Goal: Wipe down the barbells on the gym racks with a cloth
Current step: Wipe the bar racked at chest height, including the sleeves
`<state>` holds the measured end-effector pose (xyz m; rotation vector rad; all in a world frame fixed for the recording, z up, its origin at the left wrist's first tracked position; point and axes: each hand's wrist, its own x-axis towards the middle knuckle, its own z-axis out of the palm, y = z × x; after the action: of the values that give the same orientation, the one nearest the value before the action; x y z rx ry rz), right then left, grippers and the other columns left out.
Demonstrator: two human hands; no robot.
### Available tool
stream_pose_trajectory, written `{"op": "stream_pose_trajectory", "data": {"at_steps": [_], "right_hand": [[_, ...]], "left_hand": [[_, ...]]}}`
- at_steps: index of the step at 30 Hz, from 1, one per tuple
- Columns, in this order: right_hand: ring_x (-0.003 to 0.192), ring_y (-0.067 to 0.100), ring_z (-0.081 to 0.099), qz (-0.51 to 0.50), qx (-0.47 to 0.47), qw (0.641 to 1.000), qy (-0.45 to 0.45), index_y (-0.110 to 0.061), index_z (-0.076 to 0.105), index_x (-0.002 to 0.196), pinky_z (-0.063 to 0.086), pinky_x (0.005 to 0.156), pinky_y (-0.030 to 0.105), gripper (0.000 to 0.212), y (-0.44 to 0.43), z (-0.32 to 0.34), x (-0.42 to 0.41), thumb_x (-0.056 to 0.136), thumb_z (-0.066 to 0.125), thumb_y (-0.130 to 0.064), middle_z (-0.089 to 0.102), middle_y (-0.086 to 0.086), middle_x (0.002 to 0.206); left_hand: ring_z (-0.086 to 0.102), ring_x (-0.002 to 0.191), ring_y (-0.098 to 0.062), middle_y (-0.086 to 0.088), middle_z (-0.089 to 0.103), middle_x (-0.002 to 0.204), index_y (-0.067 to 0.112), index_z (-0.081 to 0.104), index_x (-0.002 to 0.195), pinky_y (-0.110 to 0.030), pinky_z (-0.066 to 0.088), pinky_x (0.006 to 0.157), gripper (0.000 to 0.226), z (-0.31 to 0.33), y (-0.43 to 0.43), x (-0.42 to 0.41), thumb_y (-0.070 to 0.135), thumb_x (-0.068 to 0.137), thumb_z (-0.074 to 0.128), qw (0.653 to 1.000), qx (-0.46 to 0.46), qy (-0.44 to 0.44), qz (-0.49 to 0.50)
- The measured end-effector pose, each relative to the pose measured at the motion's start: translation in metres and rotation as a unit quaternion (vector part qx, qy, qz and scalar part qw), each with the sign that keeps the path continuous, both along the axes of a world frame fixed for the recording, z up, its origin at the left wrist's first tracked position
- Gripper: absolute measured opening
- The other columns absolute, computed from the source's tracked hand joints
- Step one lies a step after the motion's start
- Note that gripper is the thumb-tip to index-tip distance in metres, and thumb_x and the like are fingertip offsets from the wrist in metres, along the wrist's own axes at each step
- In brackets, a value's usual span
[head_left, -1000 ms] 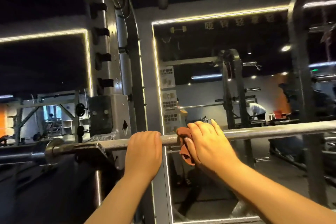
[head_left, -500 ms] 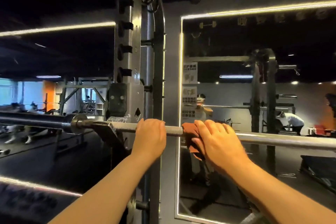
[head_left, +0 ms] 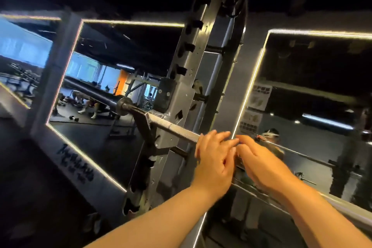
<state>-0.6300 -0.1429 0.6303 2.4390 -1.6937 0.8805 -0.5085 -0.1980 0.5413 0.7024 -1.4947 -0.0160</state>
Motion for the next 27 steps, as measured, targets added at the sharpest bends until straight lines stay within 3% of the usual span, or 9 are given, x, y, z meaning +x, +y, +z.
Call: {"op": "stream_pose_trajectory", "data": {"at_steps": [5, 8, 12, 14, 16, 19, 21, 23, 27], "right_hand": [[0.092, 0.009, 0.055, -0.039, -0.065, 0.991, 0.11, -0.038, 0.048, 0.128, 0.042, 0.078, 0.031, 0.032, -0.001, -0.004, 0.014, 0.108, 0.024, -0.045, 0.057, -0.012, 0.108], [0.097, 0.012, 0.061, -0.024, -0.06, 0.99, 0.127, -0.035, 0.05, 0.128, 0.05, 0.083, 0.034, 0.036, 0.001, -0.006, 0.017, 0.109, 0.022, -0.048, 0.064, -0.007, 0.118], [0.123, 0.02, 0.057, -0.054, -0.051, 0.98, 0.185, -0.027, 0.041, 0.146, 0.046, 0.094, 0.038, 0.043, 0.005, -0.005, 0.021, 0.111, 0.024, -0.045, 0.055, 0.0, 0.144], [0.137, 0.019, 0.048, -0.045, -0.028, 0.978, 0.2, -0.029, 0.033, 0.154, 0.042, 0.106, 0.039, 0.047, -0.003, -0.001, 0.03, 0.111, 0.024, -0.045, 0.043, -0.002, 0.158], [0.142, 0.019, 0.044, -0.002, 0.015, 0.986, 0.165, -0.031, 0.029, 0.158, 0.037, 0.115, 0.04, 0.048, -0.018, 0.005, 0.042, 0.112, 0.026, -0.044, 0.037, -0.003, 0.162], [0.136, 0.02, 0.049, 0.062, 0.073, 0.993, 0.065, -0.037, 0.032, 0.156, 0.038, 0.116, 0.042, 0.044, -0.04, 0.014, 0.054, 0.112, 0.032, -0.038, 0.046, -0.004, 0.155], [0.13, 0.017, 0.053, 0.096, 0.103, 0.99, 0.015, -0.041, 0.035, 0.154, 0.042, 0.113, 0.041, 0.043, -0.047, 0.016, 0.056, 0.112, 0.035, -0.036, 0.05, -0.005, 0.149], [0.12, 0.01, 0.058, 0.118, 0.121, 0.986, -0.012, -0.039, 0.04, 0.153, 0.047, 0.105, 0.034, 0.041, -0.047, 0.017, 0.055, 0.111, 0.037, -0.038, 0.056, -0.007, 0.14], [0.122, 0.008, 0.058, 0.132, 0.099, 0.986, 0.018, -0.039, 0.046, 0.147, 0.045, 0.112, 0.039, 0.037, -0.045, 0.017, 0.055, 0.111, 0.037, -0.037, 0.058, -0.014, 0.135]], "left_hand": [[0.026, 0.148, -0.016, 0.005, 0.036, 0.151, 0.031, 0.04, 0.144, -0.03, 0.022, 0.124, 0.039, -0.023, -0.02, 0.004, 0.035, 0.105, 0.045, 0.996, -0.071, -0.03, 0.035], [0.031, 0.144, -0.014, 0.004, 0.046, 0.142, 0.033, 0.046, 0.134, -0.025, 0.015, 0.123, 0.031, -0.018, -0.029, 0.018, 0.043, 0.107, 0.036, 0.994, -0.065, -0.01, 0.091], [0.035, 0.139, -0.015, -0.008, 0.047, 0.138, 0.019, 0.059, 0.119, -0.015, 0.022, 0.116, 0.029, 0.001, -0.038, 0.029, 0.033, 0.107, 0.036, 0.976, -0.025, 0.21, 0.048], [0.034, 0.138, -0.004, -0.008, 0.041, 0.146, 0.035, 0.055, 0.124, -0.008, 0.025, 0.11, 0.025, 0.005, -0.031, 0.013, 0.021, 0.108, 0.041, 0.956, -0.01, 0.293, -0.006], [0.044, 0.137, -0.01, -0.001, 0.042, 0.148, 0.056, 0.048, 0.13, -0.022, 0.042, 0.105, 0.036, 0.008, -0.014, -0.006, 0.027, 0.108, 0.047, 0.93, 0.029, 0.367, -0.018], [0.04, 0.144, -0.03, -0.01, 0.046, 0.146, 0.025, 0.046, 0.148, -0.044, 0.04, 0.113, 0.051, -0.013, -0.022, -0.03, 0.039, 0.099, 0.052, 0.908, 0.036, 0.409, -0.084], [0.047, 0.139, -0.029, -0.005, 0.052, 0.142, 0.034, 0.052, 0.142, -0.05, 0.044, 0.109, 0.06, -0.021, -0.032, -0.031, 0.063, 0.09, 0.058, 0.906, 0.067, 0.41, -0.08], [0.06, 0.123, -0.02, 0.005, 0.059, 0.133, 0.052, 0.053, 0.131, -0.045, 0.054, 0.096, 0.053, -0.01, -0.034, -0.022, 0.076, 0.084, 0.058, 0.907, 0.12, 0.402, -0.041], [0.055, 0.126, 0.003, 0.028, 0.049, 0.141, 0.054, 0.037, 0.145, -0.028, 0.053, 0.099, 0.045, 0.015, -0.024, 0.003, 0.039, 0.105, 0.049, 0.874, 0.016, 0.468, -0.128]]}}
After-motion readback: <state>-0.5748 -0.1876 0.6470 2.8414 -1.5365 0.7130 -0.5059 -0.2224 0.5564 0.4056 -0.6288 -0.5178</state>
